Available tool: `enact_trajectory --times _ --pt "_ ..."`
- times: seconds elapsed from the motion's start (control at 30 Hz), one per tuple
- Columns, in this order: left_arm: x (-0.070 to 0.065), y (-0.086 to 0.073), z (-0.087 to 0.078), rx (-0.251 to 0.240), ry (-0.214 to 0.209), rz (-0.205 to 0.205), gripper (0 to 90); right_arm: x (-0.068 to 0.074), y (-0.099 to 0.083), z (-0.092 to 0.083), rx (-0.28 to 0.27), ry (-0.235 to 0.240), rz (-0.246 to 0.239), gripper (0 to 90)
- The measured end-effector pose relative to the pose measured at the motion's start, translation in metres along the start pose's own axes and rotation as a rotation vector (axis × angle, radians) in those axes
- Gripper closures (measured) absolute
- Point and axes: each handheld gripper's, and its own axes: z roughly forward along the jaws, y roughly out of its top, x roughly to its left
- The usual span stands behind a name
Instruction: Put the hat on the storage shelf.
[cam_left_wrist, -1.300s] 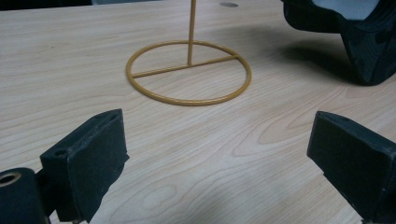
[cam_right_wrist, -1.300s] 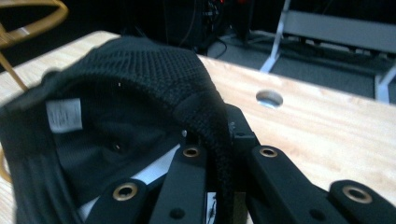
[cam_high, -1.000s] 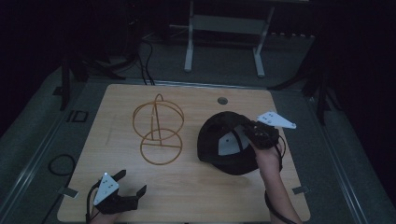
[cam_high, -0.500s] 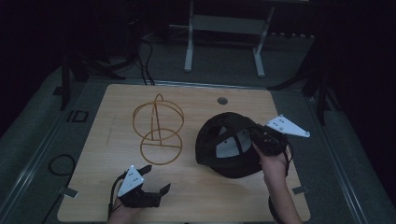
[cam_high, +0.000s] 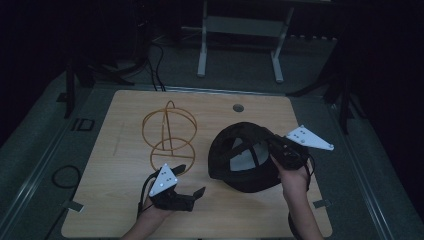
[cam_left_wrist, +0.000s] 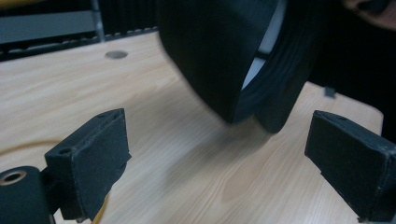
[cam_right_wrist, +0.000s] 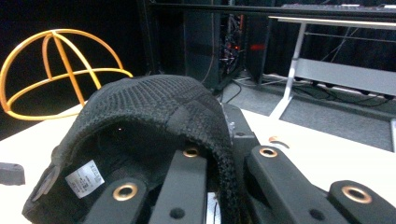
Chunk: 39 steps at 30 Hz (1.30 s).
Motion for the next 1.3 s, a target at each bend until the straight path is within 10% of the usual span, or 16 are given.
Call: enact_trajectory --times 0.77,1.3 --pt "-0.002 0.037 0.051 -0.032 -0.033 -0.047 22.0 0.007 0.005 -0.017 -0.033 0.081 -0.021 88.1" --pt "-0.007 0.046 0.056 -0.029 0.042 -0.024 87.0 0.009 -0.006 -0.022 -0.006 0.089 -0.027 88.0"
